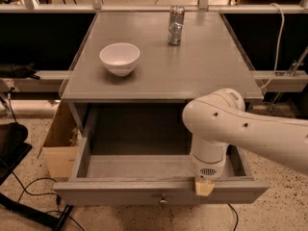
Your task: Open top drawer
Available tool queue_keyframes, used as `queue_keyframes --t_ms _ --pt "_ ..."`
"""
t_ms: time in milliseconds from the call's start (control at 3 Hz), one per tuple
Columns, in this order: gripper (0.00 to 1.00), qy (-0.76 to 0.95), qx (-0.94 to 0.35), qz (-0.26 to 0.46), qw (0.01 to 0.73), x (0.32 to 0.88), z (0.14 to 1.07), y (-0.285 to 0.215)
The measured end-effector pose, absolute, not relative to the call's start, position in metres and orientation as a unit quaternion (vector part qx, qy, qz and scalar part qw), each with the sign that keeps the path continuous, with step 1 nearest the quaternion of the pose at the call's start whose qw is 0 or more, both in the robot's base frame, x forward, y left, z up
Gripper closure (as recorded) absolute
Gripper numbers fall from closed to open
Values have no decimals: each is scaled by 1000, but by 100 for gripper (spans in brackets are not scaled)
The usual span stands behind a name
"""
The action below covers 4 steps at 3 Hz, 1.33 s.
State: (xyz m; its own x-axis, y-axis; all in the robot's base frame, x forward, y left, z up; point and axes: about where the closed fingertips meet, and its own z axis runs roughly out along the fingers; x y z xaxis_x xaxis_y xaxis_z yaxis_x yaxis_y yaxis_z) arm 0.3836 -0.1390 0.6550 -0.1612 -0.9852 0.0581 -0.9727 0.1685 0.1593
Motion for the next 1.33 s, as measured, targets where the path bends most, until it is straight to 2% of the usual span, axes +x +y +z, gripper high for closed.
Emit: queue_keyframes --t_ms 1333 --pt "100 -749 647 -76 119 312 670 -152"
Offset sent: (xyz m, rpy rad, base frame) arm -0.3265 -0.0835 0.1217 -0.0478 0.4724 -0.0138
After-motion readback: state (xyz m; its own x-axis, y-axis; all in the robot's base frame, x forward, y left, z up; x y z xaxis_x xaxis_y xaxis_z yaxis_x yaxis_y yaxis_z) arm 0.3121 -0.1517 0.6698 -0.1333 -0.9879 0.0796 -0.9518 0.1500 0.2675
